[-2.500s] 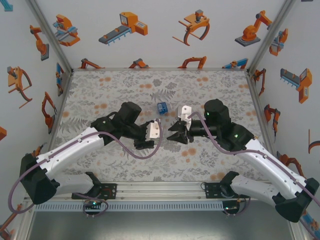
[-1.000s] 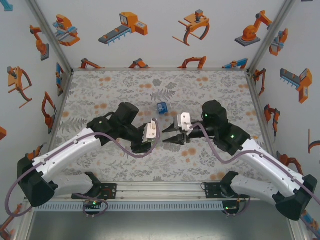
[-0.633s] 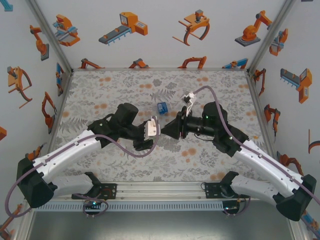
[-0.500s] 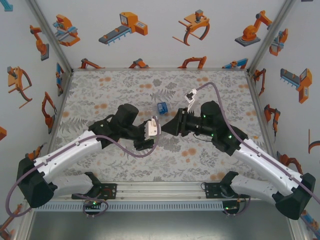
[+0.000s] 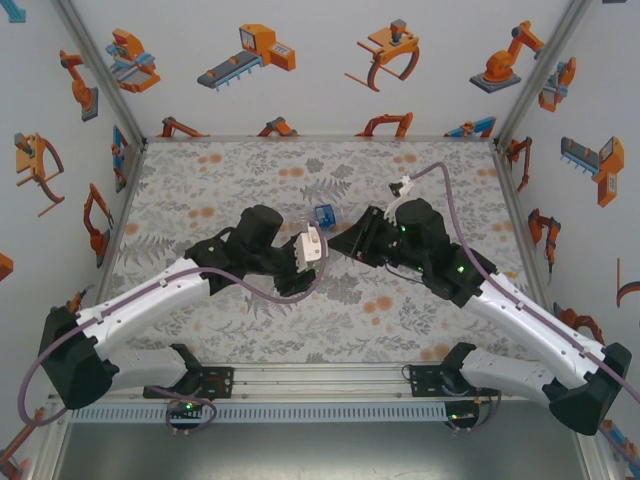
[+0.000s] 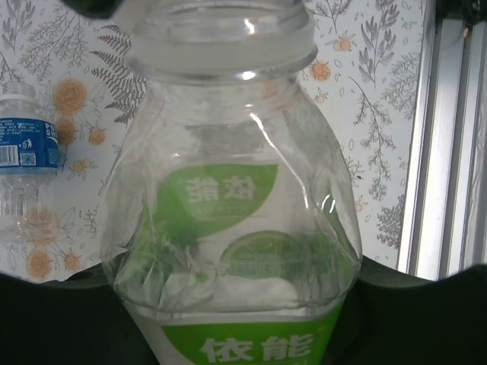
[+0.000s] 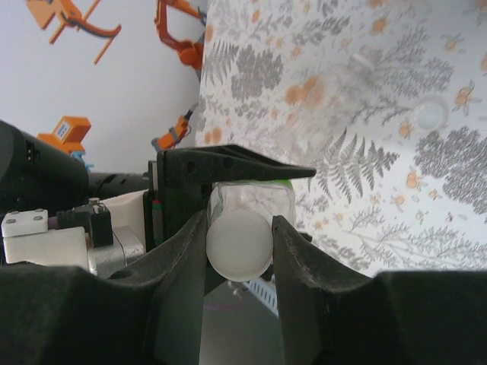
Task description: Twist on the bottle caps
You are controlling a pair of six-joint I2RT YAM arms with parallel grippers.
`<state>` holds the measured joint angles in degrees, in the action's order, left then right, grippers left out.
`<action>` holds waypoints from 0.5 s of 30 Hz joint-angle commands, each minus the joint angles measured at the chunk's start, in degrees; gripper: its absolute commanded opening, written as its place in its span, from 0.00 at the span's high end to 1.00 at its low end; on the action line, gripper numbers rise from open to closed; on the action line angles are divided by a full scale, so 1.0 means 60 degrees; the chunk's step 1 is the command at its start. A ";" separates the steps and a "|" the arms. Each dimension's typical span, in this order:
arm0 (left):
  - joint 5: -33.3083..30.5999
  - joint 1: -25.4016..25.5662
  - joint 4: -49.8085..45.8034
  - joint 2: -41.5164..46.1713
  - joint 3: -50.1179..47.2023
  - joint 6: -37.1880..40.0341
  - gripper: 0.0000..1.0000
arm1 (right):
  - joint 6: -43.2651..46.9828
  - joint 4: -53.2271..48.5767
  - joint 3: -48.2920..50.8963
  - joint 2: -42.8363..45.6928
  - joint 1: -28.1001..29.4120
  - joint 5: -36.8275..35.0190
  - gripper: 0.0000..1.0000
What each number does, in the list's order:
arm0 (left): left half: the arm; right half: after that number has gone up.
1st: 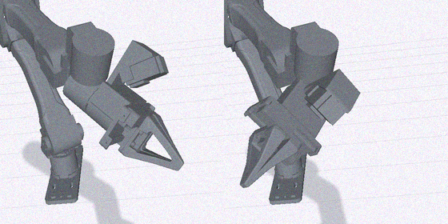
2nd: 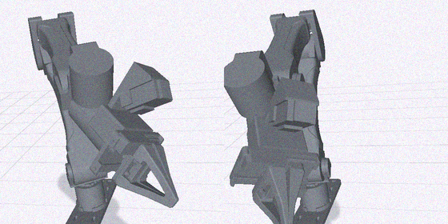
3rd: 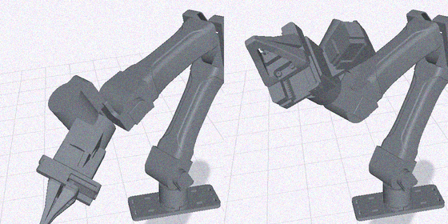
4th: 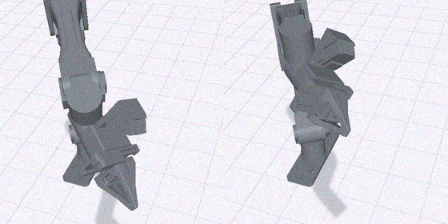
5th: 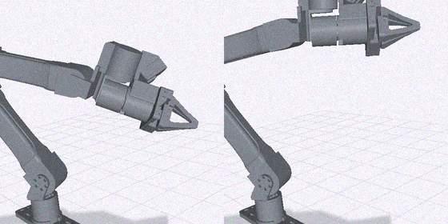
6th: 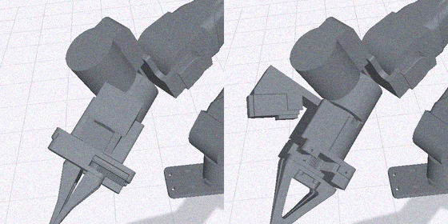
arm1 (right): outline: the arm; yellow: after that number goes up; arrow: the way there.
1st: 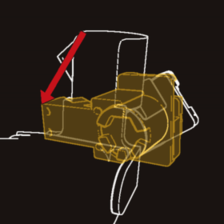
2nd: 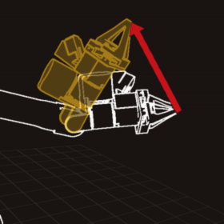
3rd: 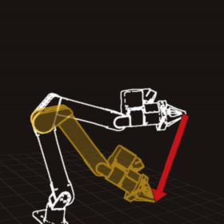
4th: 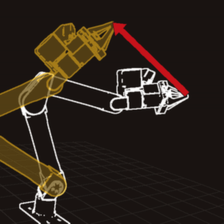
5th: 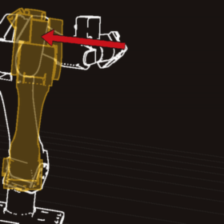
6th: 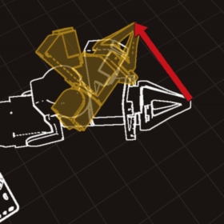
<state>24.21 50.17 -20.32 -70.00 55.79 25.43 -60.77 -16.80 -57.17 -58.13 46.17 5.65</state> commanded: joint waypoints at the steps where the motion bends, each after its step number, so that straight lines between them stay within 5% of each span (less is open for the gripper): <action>1: 0.0078 0.0061 0.1470 0.0072 0.0620 -0.1271 1.00 | 0.0537 -0.0111 0.0121 -0.0031 0.0124 -0.0662 1.00; 15: -0.0404 0.0061 0.1850 0.0380 0.0304 -0.2273 1.00 | 0.1623 0.0231 -0.0143 -0.0097 0.0125 -0.1778 1.00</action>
<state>21.63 50.35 -14.92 -70.15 55.90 13.76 -55.31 -11.44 -57.39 -58.13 46.76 -1.41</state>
